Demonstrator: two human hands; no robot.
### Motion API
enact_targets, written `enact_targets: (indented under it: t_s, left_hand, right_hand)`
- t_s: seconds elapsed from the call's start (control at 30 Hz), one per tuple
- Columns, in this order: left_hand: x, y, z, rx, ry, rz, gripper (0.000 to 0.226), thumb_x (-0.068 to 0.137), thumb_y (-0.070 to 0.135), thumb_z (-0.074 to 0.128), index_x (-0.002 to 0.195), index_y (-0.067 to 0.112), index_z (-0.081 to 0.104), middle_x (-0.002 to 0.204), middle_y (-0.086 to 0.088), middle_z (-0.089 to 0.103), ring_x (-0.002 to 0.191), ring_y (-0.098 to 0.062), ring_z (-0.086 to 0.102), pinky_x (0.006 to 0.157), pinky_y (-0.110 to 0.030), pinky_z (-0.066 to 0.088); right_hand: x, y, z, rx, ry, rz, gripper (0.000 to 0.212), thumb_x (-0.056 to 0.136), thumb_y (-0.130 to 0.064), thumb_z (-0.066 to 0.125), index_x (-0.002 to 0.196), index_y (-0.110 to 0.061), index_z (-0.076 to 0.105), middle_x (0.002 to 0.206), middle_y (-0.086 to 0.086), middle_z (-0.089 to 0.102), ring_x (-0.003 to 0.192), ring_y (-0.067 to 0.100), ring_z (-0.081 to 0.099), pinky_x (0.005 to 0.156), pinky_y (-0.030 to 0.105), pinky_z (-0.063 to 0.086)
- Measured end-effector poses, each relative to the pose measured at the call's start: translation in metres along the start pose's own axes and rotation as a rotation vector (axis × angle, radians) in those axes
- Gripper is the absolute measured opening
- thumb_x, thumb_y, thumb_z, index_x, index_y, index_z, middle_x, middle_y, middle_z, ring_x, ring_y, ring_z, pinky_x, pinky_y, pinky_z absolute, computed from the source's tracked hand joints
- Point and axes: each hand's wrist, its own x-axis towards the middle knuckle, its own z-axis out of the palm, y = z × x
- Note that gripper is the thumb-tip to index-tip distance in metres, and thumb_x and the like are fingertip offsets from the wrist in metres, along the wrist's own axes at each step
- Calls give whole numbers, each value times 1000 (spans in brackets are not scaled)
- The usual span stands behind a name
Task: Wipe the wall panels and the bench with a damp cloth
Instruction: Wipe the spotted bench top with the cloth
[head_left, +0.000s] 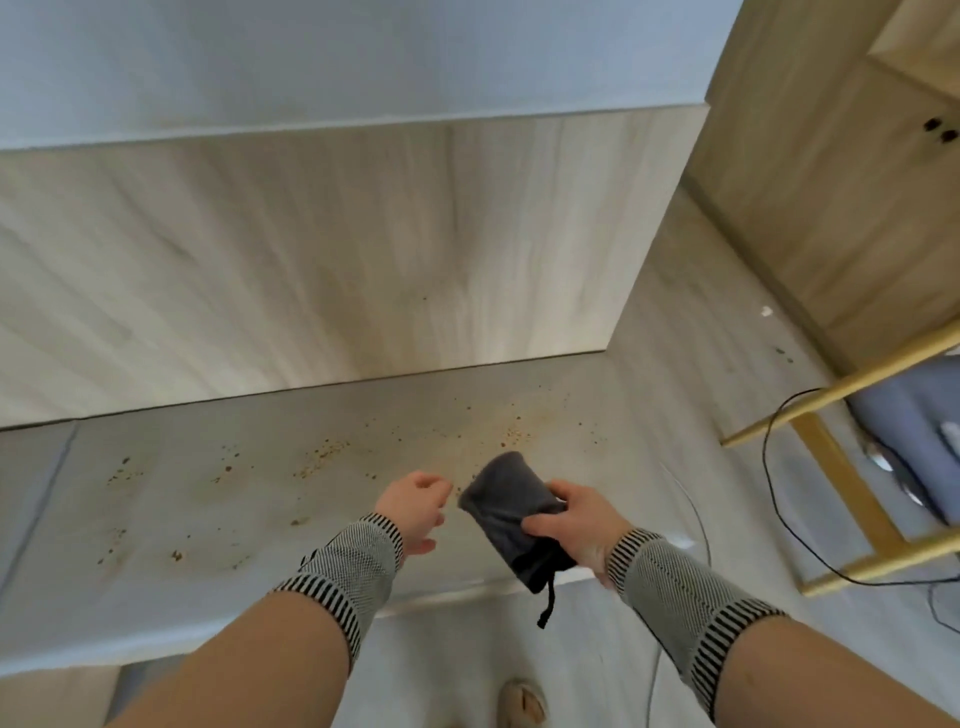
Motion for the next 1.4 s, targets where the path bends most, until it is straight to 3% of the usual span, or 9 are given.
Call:
enact_targets:
  t_s: [0.2, 0.3, 0.5, 0.7, 0.9, 1.07, 1.2, 1.3, 1.4]
  left_hand:
    - [15, -31, 35, 558, 19, 134, 49, 101, 34, 52, 148, 22, 41, 126, 2, 58, 106, -10, 56, 97, -24, 38]
    - [33, -43, 54, 658, 51, 156, 56, 99, 37, 53, 151, 27, 35, 159, -2, 29, 145, -20, 29, 118, -35, 26]
    - [108, -65, 111, 931, 84, 158, 62, 102, 45, 42, 156, 38, 13, 166, 4, -7, 152, -24, -9, 122, -48, 16]
    - [195, -104, 140, 1155, 154, 163, 65, 103, 45, 35, 157, 34, 0, 164, 1, -18, 151, -27, -14, 122, -51, 7]
    - [268, -152, 132, 1180, 255, 223, 66, 99, 59, 9, 153, 34, -19, 160, 4, -28, 150, -25, -20, 121, -55, -3]
    - [285, -176, 137, 1131, 348, 310, 77, 78, 62, -18, 150, 36, -25, 157, 10, -30, 149, -22, -24, 120, -54, -8]
    - [285, -176, 137, 1132, 374, 324, 79, 77, 61, -19, 151, 36, -24, 160, 7, -28, 149, -21, -23, 121, -54, -7]
    - [286, -178, 139, 1128, 411, 341, 75, 83, 62, -13, 152, 36, -20, 162, 8, -25, 149, -21, -21, 121, -53, -6]
    - [287, -180, 140, 1155, 459, 374, 63, 99, 57, 7, 155, 36, -14, 163, 7, -20, 151, -21, -16, 121, -53, -3]
  right_hand:
    - [32, 60, -52, -452, 305, 43, 24, 86, -13, 59, 110, -13, 60, 88, 6, 65, 79, 23, 62, 72, 32, 52]
    - [49, 75, -77, -703, 431, 10, 31, 91, -23, 52, 121, -20, 52, 101, 4, 59, 80, 22, 60, 73, 33, 51]
    - [127, 127, -94, -1000, 91, 5, 62, 96, -55, 38, 149, -26, 28, 153, 0, 32, 138, 25, 30, 109, 40, 36]
    - [212, 193, -92, -1117, 188, -158, 54, 103, -41, 25, 154, -24, 15, 164, 1, 1, 150, 27, -3, 121, 42, 13]
    - [273, 232, -53, -1012, 350, -204, 62, 102, -37, 32, 155, -13, 13, 163, 12, 0, 149, 35, -3, 122, 45, 10]
    - [283, 225, 20, -1095, 351, -358, 73, 85, -50, 33, 138, -4, 50, 145, 24, 44, 134, 47, 39, 106, 56, 34]
    - [289, 212, 45, -1139, 265, -427, 89, 79, -66, 29, 146, -8, 41, 153, 21, 33, 141, 44, 28, 112, 57, 27]
    - [294, 204, 47, -1215, 236, -529, 91, 79, -62, 11, 155, -12, 14, 162, 18, 6, 148, 41, 2, 118, 52, 3]
    - [298, 199, 53, -1212, 283, -607, 77, 93, -56, 26, 155, -14, 6, 162, 15, -1, 148, 37, -4, 120, 49, -1]
